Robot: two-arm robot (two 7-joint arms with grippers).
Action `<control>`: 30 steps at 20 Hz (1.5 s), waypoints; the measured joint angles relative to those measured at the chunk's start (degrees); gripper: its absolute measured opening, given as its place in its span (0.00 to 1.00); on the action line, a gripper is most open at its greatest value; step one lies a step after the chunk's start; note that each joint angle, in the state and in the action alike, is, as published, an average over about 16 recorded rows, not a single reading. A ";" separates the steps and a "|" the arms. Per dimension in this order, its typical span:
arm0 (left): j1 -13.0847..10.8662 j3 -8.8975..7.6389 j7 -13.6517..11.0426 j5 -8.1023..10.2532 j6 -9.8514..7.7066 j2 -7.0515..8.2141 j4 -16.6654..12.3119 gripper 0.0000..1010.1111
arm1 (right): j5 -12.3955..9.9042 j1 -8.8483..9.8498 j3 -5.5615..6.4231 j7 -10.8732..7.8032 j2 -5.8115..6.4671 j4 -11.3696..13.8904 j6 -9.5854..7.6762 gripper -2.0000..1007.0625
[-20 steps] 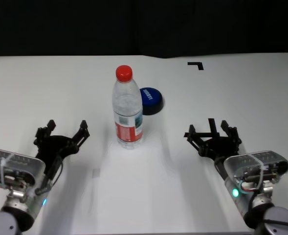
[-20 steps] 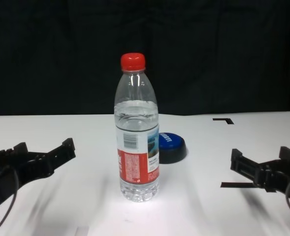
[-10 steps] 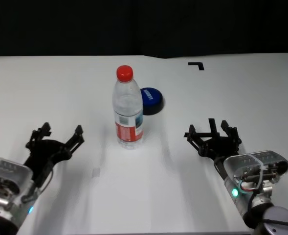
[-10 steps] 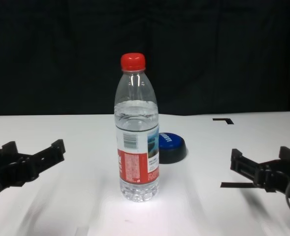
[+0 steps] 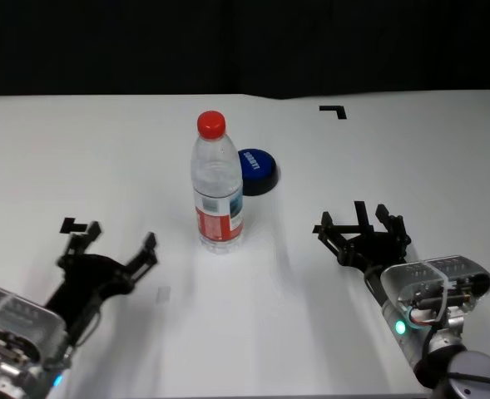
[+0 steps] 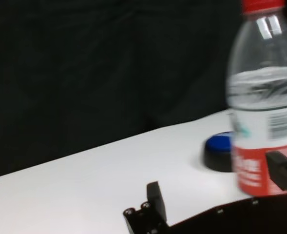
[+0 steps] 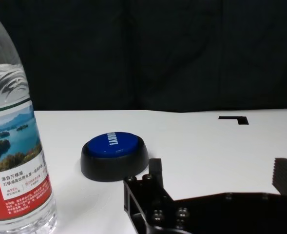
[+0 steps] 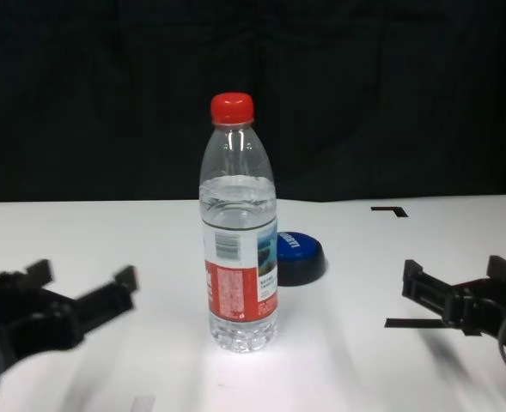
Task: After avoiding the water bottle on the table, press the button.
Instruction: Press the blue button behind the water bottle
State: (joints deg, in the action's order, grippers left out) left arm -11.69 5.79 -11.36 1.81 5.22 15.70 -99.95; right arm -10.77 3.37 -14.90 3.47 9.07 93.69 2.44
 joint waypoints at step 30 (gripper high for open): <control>-3.22 4.40 -3.68 -6.20 4.38 5.80 -4.45 0.99 | 0.00 0.00 0.00 0.00 0.00 0.00 0.00 1.00</control>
State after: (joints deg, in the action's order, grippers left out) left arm -14.91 10.19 -15.04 -4.39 9.60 21.51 -104.39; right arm -10.76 3.37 -14.90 3.47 9.07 93.69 2.44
